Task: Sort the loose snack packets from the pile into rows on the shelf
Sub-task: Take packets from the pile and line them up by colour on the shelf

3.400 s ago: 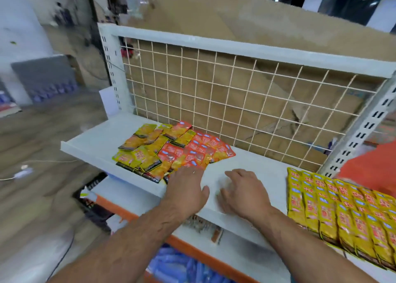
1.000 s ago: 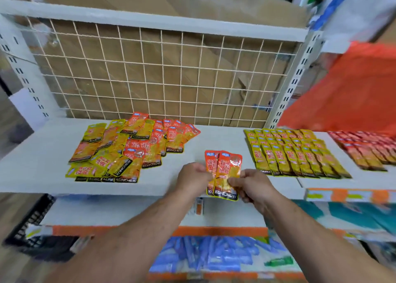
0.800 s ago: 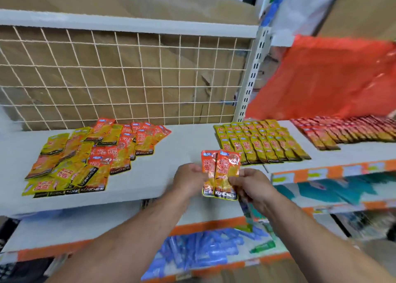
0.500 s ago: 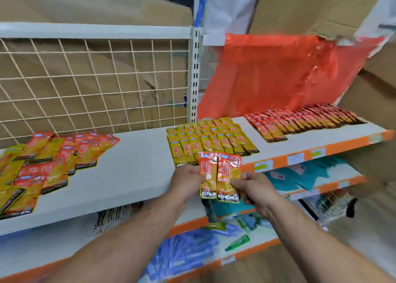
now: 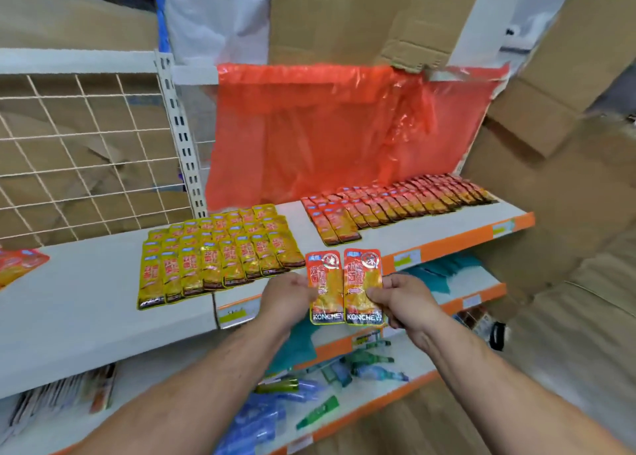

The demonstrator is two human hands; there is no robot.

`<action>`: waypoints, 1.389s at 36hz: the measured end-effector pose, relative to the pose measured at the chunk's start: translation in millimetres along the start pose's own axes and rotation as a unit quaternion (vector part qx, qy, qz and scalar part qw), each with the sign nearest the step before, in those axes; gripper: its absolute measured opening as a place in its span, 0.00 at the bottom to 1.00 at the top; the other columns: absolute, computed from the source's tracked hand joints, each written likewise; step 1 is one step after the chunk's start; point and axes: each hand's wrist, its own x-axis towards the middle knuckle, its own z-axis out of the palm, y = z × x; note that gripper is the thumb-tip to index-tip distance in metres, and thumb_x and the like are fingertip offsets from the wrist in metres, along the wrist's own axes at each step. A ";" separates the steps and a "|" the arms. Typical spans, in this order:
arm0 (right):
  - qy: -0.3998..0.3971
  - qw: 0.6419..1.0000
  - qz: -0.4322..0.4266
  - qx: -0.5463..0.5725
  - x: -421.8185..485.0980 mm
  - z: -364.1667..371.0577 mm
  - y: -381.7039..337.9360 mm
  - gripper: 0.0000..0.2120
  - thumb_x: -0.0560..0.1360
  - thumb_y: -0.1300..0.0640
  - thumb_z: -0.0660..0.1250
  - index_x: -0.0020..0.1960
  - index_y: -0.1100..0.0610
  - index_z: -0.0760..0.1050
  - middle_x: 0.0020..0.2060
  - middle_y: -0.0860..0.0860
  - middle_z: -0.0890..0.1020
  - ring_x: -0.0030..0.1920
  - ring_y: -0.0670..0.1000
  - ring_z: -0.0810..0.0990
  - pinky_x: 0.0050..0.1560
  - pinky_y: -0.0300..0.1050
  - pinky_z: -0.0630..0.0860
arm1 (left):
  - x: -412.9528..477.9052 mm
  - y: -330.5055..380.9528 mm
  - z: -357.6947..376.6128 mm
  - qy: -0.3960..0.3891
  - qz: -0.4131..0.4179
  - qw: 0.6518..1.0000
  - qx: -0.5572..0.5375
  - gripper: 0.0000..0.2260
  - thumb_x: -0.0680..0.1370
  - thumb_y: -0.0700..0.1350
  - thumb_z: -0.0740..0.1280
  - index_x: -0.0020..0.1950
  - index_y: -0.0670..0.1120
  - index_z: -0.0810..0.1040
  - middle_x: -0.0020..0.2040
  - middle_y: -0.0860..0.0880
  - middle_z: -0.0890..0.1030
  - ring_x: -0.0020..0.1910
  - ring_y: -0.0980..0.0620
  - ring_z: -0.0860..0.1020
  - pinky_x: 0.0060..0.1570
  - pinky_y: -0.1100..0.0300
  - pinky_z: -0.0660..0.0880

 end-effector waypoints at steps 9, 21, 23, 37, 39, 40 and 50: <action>0.025 1.000 0.010 0.014 63.6 -49.8 -3.3 0.17 0.76 0.64 0.70 0.36 0.56 0.64 0.23 0.52 0.66 0.23 0.49 0.60 0.24 0.40 0.58 | 68.0 31.9 68.5 0.001 0.013 1.000 0.003 0.08 0.71 0.35 0.72 0.35 0.45 0.77 0.35 0.45 0.82 0.30 0.47 0.78 0.28 0.61 0.71; 0.032 0.999 0.020 -0.030 184.9 -83.3 -24.9 0.09 0.75 0.62 0.71 0.43 0.58 0.71 0.27 0.56 0.68 0.21 0.51 0.63 0.24 0.40 0.59 | 179.0 68.6 123.0 0.011 0.032 0.999 0.025 0.11 0.70 0.37 0.74 0.33 0.47 0.74 0.31 0.48 0.78 0.32 0.47 0.77 0.34 0.58 0.72; 0.020 0.999 0.019 -0.029 202.0 -81.8 -25.0 0.09 0.75 0.62 0.72 0.43 0.58 0.70 0.27 0.55 0.66 0.23 0.51 0.61 0.24 0.40 0.59 | 191.2 69.7 125.8 0.021 0.027 0.999 0.027 0.11 0.71 0.37 0.73 0.33 0.47 0.74 0.30 0.48 0.77 0.31 0.48 0.75 0.33 0.61 0.70; -0.116 0.989 0.029 -0.082 279.9 -80.2 -18.4 0.20 0.75 0.61 0.72 0.33 0.54 0.63 0.21 0.50 0.62 0.19 0.49 0.60 0.25 0.39 0.58 | 215.4 62.3 142.6 0.202 0.049 0.956 0.207 0.07 0.74 0.40 0.65 0.35 0.45 0.74 0.37 0.48 0.81 0.41 0.44 0.79 0.36 0.58 0.68; -0.135 0.986 0.029 -0.094 284.3 -82.3 -17.8 0.17 0.75 0.61 0.72 0.35 0.56 0.65 0.20 0.50 0.64 0.19 0.49 0.62 0.25 0.40 0.60 | 214.2 62.5 145.4 0.222 0.043 0.950 0.217 0.07 0.71 0.40 0.66 0.34 0.46 0.72 0.35 0.50 0.80 0.39 0.46 0.78 0.36 0.59 0.67; -0.144 0.984 0.026 -0.098 286.3 -83.3 -17.2 0.15 0.75 0.60 0.72 0.36 0.57 0.67 0.21 0.50 0.65 0.19 0.50 0.63 0.25 0.40 0.61 | 213.4 63.4 147.1 0.227 0.040 0.947 0.224 0.07 0.70 0.39 0.67 0.33 0.46 0.71 0.34 0.52 0.79 0.38 0.47 0.78 0.35 0.60 0.66; -0.213 0.970 0.005 -0.118 293.3 -90.8 -13.7 0.10 0.76 0.57 0.71 0.42 0.58 0.70 0.31 0.55 0.68 0.28 0.52 0.68 0.26 0.41 0.70 | 208.8 73.8 164.8 0.269 -0.016 0.919 0.288 0.04 0.70 0.44 0.69 0.40 0.47 0.75 0.44 0.45 0.83 0.45 0.43 0.81 0.39 0.60 0.70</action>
